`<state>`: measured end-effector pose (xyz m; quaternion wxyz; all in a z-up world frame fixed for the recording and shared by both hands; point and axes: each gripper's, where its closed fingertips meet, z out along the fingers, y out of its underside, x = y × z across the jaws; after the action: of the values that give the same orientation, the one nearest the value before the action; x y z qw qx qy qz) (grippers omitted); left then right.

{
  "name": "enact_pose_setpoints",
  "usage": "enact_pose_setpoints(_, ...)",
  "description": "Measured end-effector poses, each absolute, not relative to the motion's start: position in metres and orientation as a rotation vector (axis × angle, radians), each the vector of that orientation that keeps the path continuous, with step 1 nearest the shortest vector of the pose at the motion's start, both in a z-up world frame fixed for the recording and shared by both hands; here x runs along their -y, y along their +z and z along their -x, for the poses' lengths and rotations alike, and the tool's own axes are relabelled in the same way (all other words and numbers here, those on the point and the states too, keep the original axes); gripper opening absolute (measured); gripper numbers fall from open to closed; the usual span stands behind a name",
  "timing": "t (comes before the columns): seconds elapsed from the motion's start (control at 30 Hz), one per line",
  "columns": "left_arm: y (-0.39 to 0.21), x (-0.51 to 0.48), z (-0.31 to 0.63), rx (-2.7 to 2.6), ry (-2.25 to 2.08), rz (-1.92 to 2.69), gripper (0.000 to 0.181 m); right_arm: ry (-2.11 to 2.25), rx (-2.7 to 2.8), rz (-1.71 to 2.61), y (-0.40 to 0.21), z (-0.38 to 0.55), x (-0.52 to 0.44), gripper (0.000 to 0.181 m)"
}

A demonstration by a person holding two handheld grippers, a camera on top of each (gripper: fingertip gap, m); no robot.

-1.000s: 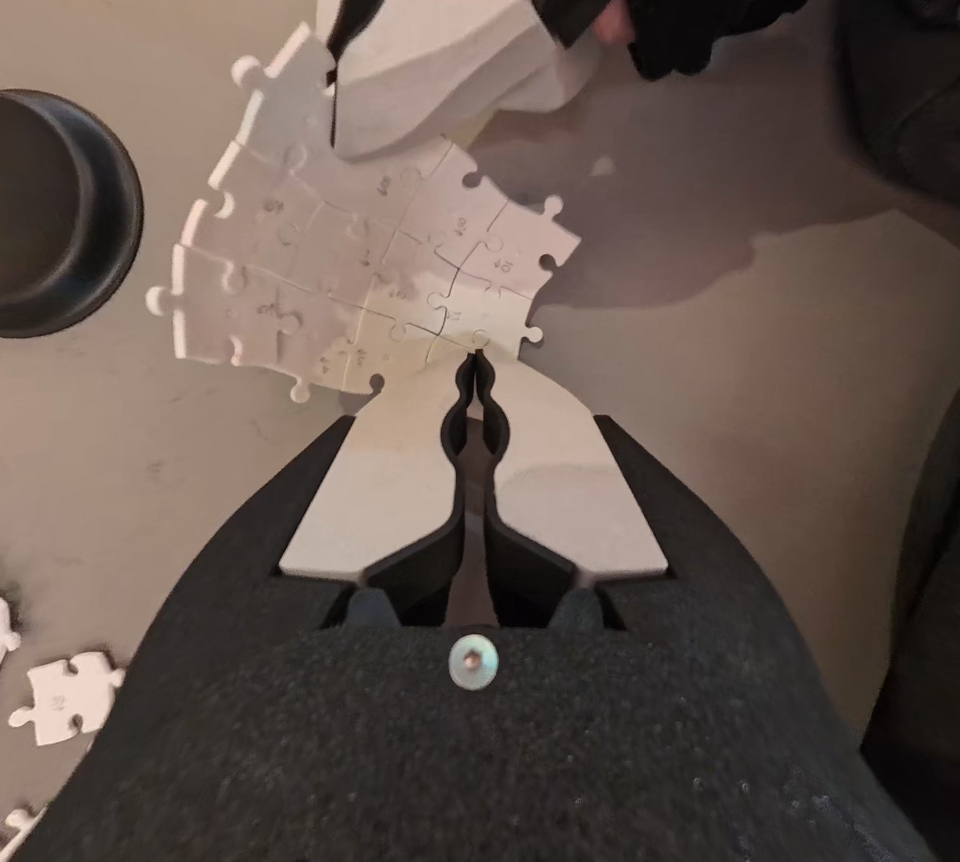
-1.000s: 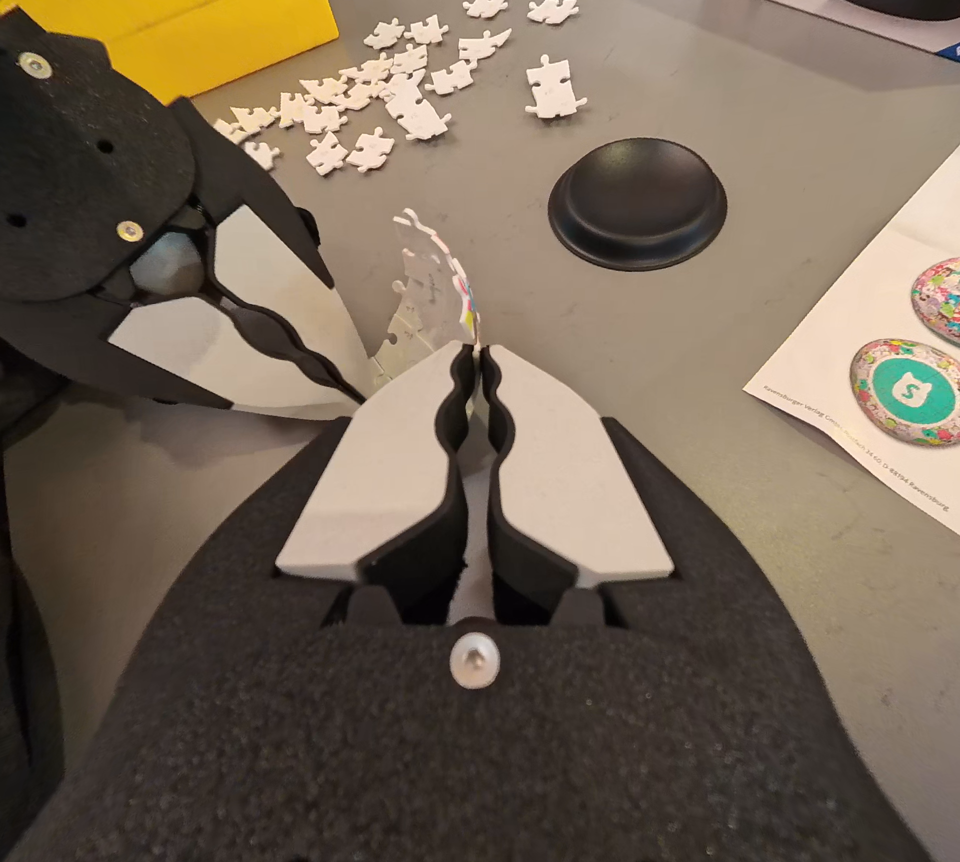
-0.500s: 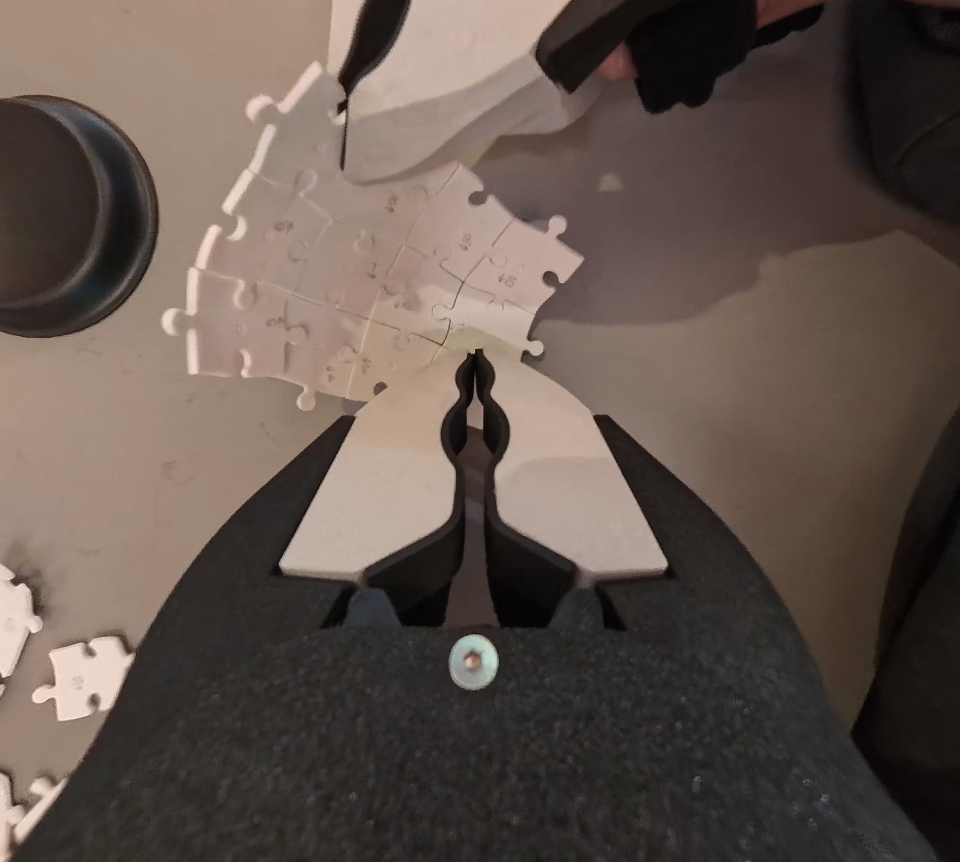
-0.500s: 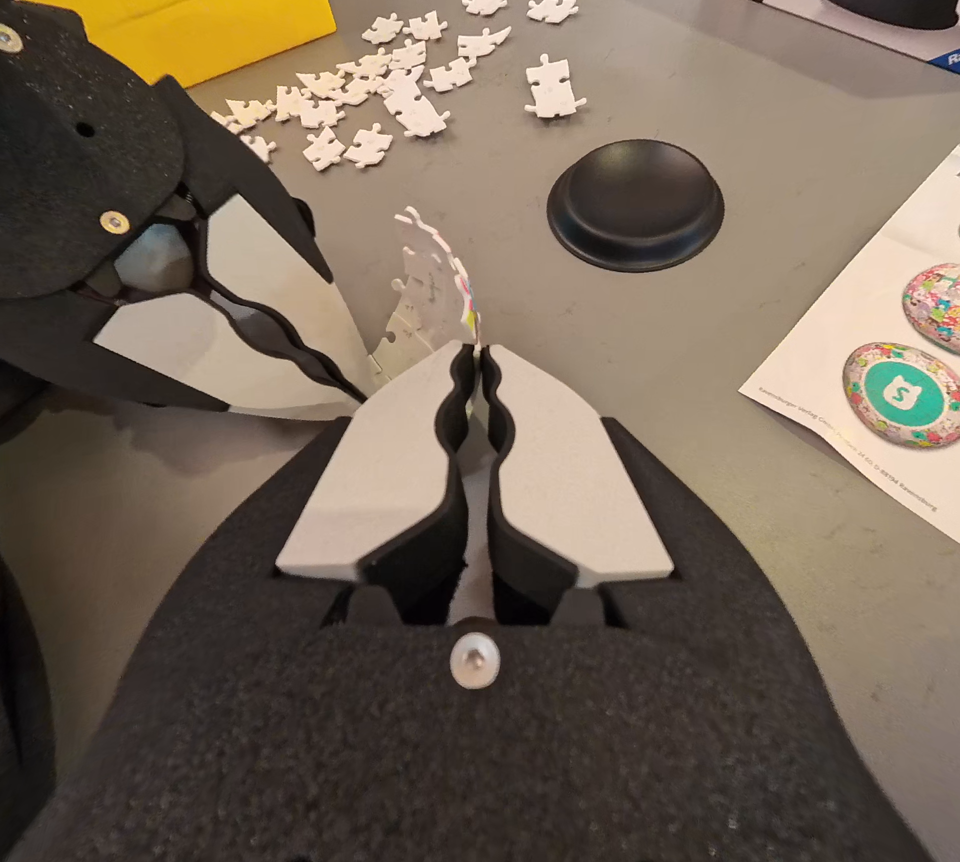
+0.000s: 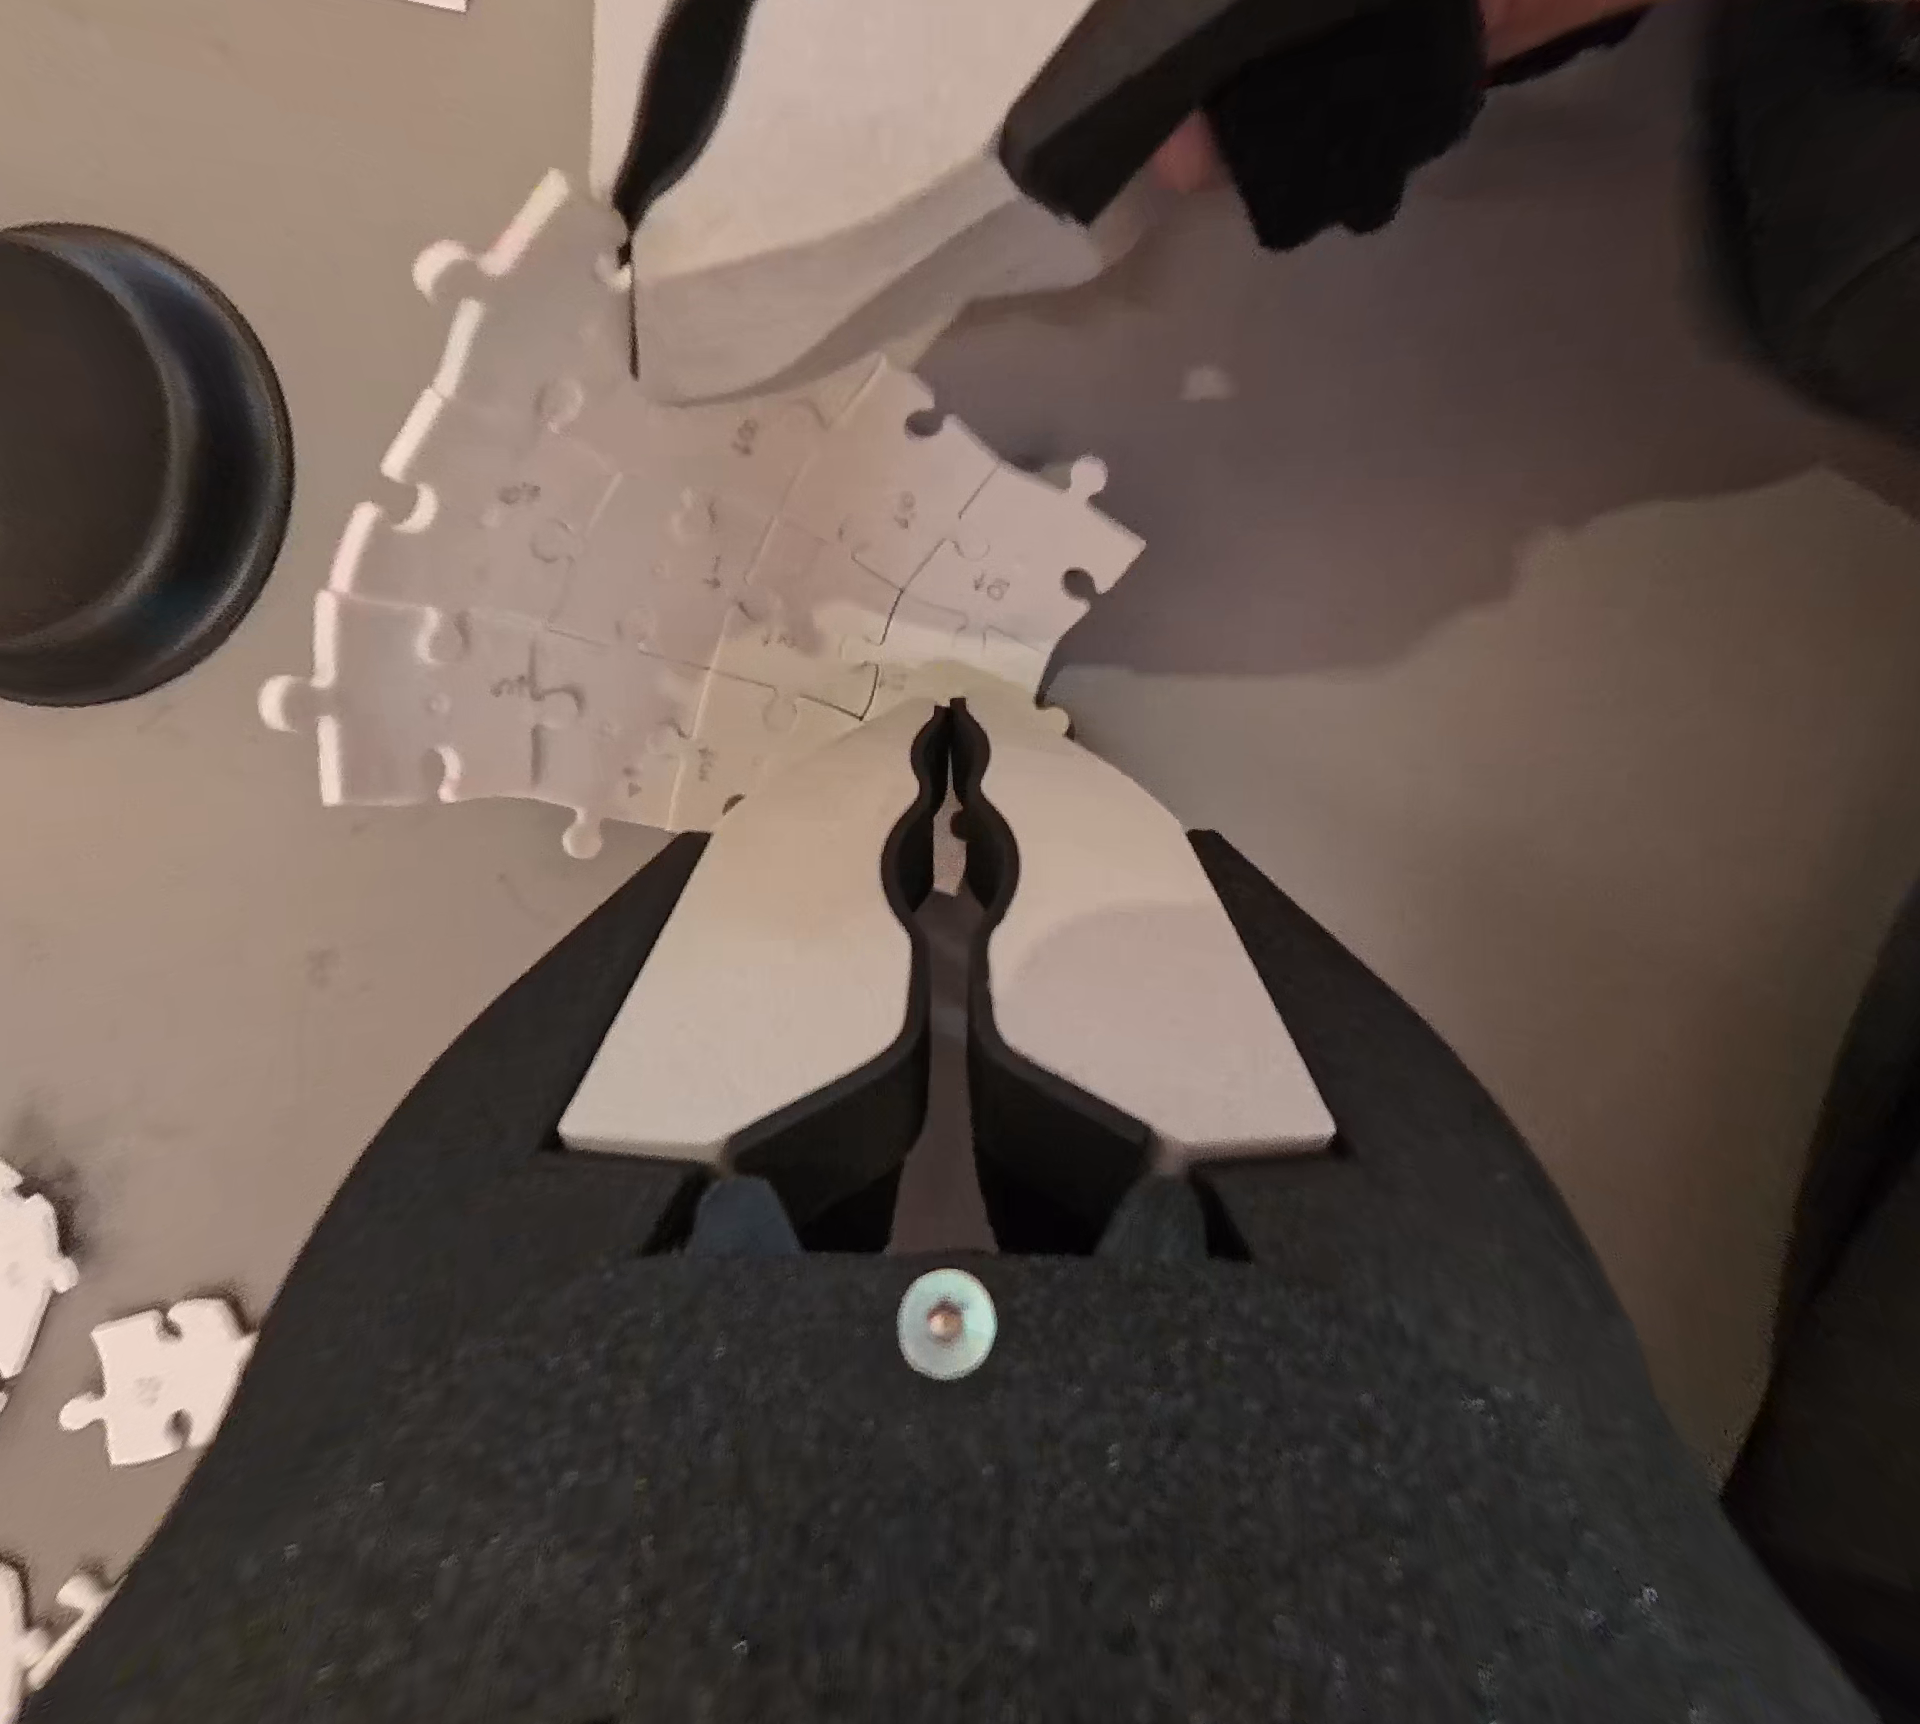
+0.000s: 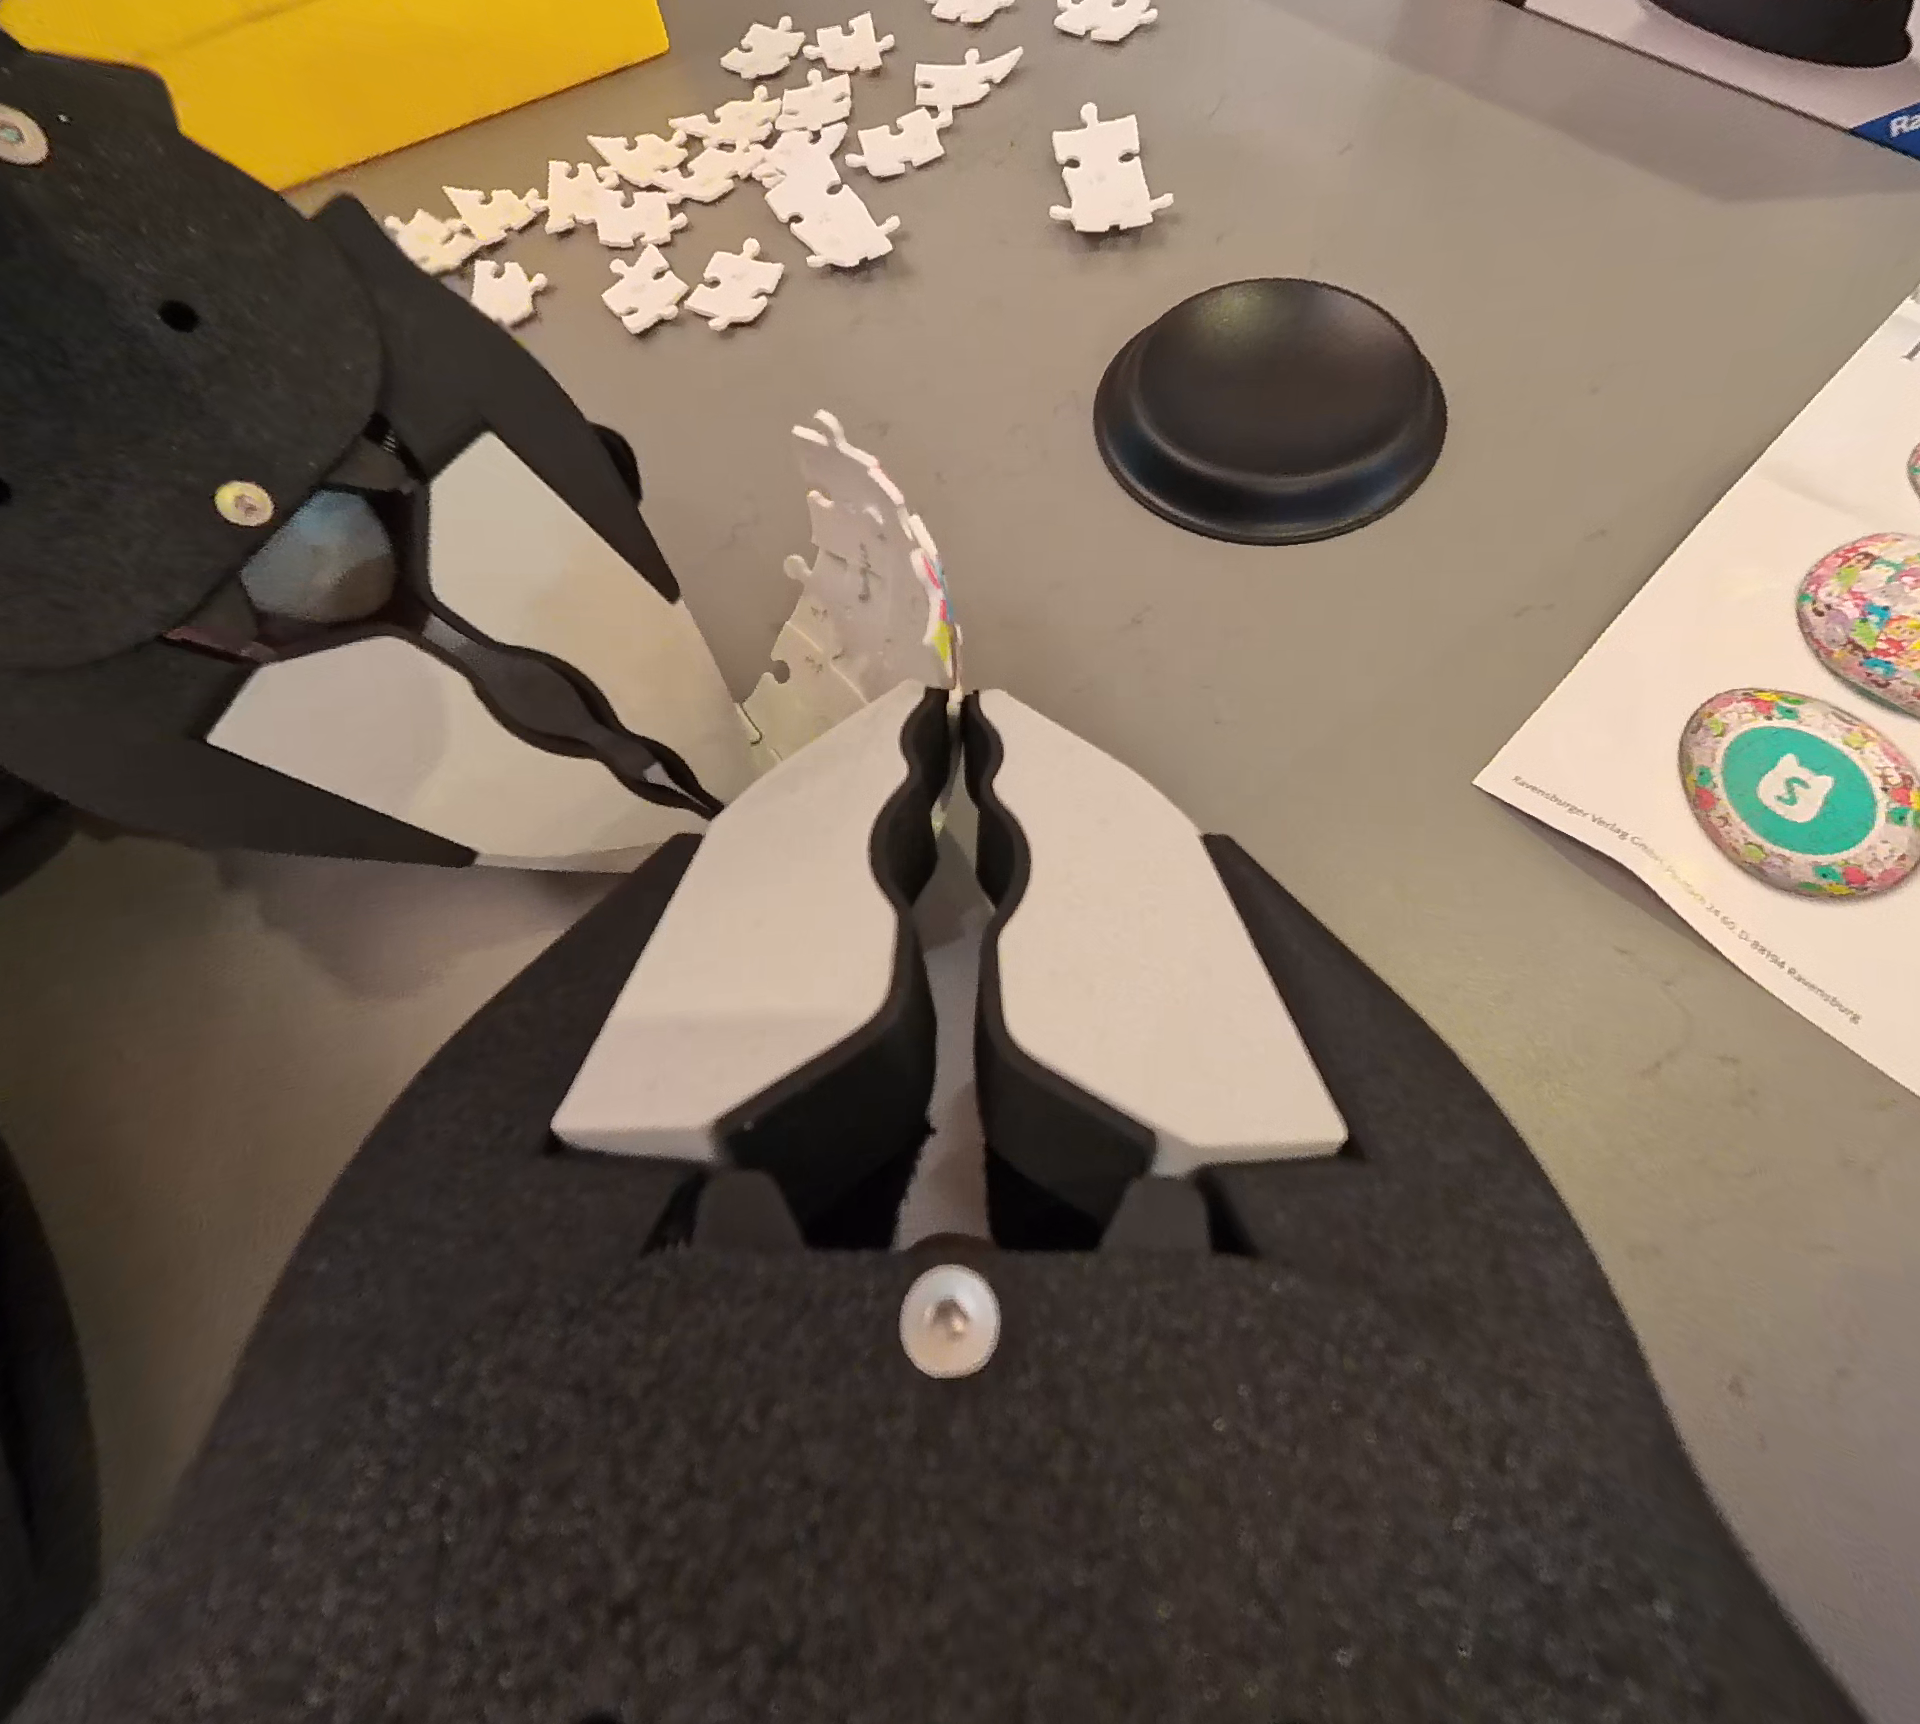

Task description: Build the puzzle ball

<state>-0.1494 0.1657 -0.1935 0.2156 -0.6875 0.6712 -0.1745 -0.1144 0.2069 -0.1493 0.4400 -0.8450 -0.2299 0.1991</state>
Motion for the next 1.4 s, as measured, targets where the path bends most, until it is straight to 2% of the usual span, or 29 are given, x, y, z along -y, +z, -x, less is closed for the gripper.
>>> enact_pose_setpoints(0.4,-0.187,-0.177,0.180,-1.781,-0.450,1.982,0.000,0.500,0.568,2.096,-0.149,0.114,-0.207,0.002)
enact_pose_setpoints(1.4,-0.194,-0.177,0.162,-1.796,-0.395,1.947,0.000,0.480,0.599,2.088,-0.147,0.118,-0.206,0.002)
